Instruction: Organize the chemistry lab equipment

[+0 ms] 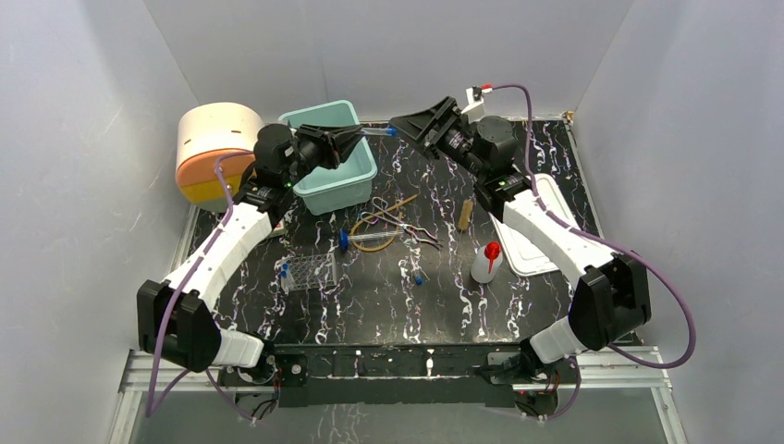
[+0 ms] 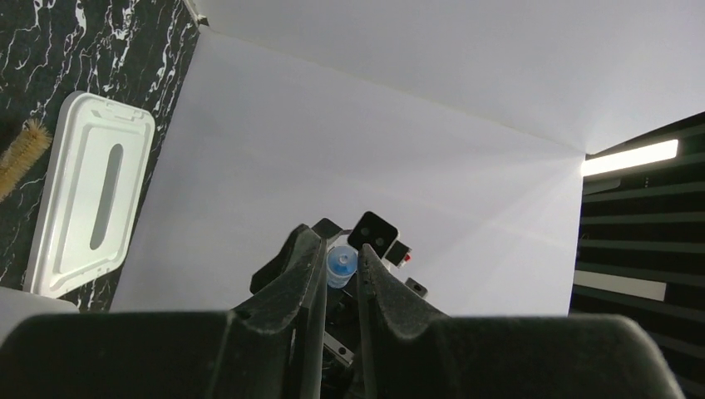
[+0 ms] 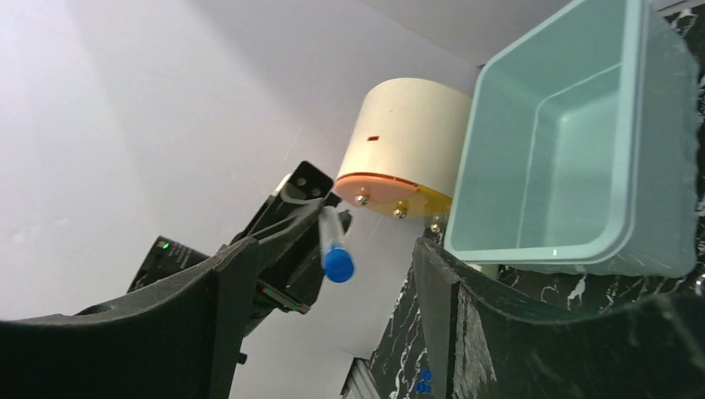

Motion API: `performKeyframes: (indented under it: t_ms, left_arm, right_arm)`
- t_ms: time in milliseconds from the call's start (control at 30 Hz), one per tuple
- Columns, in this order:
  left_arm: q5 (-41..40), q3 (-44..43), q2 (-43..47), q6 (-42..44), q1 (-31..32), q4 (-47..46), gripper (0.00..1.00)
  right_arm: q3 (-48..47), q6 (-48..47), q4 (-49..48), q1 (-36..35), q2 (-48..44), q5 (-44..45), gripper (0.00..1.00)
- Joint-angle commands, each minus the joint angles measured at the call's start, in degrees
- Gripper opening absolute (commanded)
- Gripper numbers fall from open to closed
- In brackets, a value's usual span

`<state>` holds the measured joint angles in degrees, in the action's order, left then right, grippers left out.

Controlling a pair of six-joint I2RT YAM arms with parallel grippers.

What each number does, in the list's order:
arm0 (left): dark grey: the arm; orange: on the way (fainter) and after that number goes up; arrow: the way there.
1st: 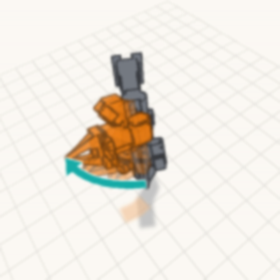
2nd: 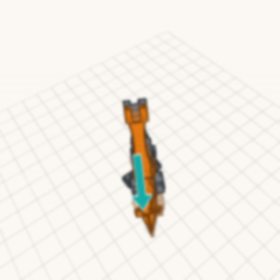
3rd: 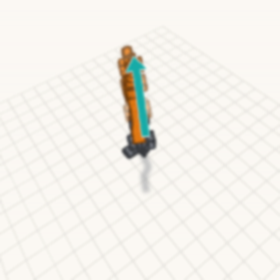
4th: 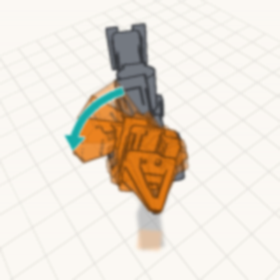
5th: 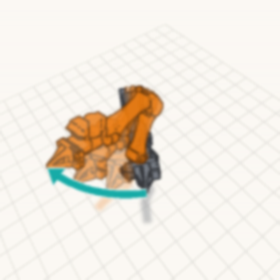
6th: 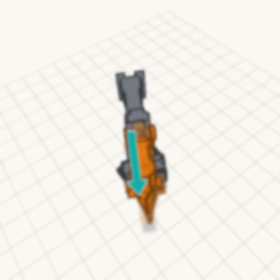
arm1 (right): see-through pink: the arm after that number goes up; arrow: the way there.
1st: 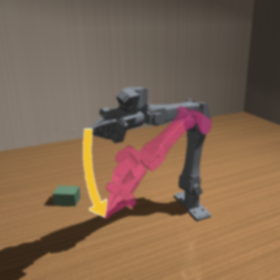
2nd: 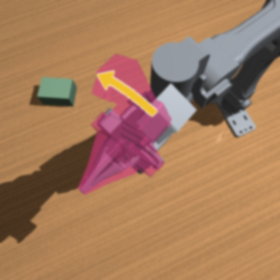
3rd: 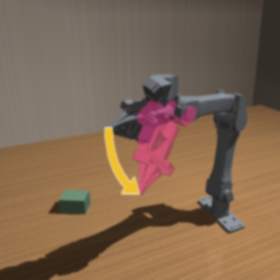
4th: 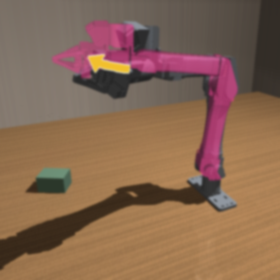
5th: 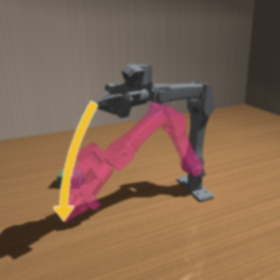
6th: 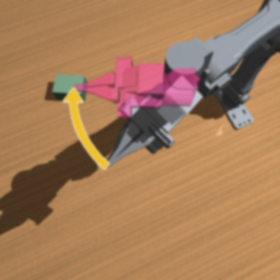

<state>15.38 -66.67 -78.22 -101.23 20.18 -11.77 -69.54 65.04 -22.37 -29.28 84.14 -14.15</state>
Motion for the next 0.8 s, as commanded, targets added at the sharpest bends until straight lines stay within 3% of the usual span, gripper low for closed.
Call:
performKeyframes:
  t_ms: [0, 167, 533, 767]
  left_arm:
    - [-0.26, 1.12, 2.49, -2.01, -0.25, -0.88, 0.00]
    - [-0.61, 2.34, 2.97, -2.48, -0.30, -1.47, 0.00]
    - [-0.52, 3.66, 3.38, -3.05, -0.28, -3.61, 0.00]
    - [-0.41, 3.67, 3.41, -2.79, -0.28, -2.52, 0.00]
  right_arm:
    - [-3.61, 0.45, -7.46, -1.11, -0.24, -2.74, 0.76]
    - [-4.66, -0.79, -3.28, -1.44, 0.38, -2.21, 0.63]
    - [-7.61, -3.77, 5.81, -1.70, 1.95, -2.06, 0.55]
    - [-9.36, -4.78, 6.85, -1.76, 2.77, -2.65, 0.41]
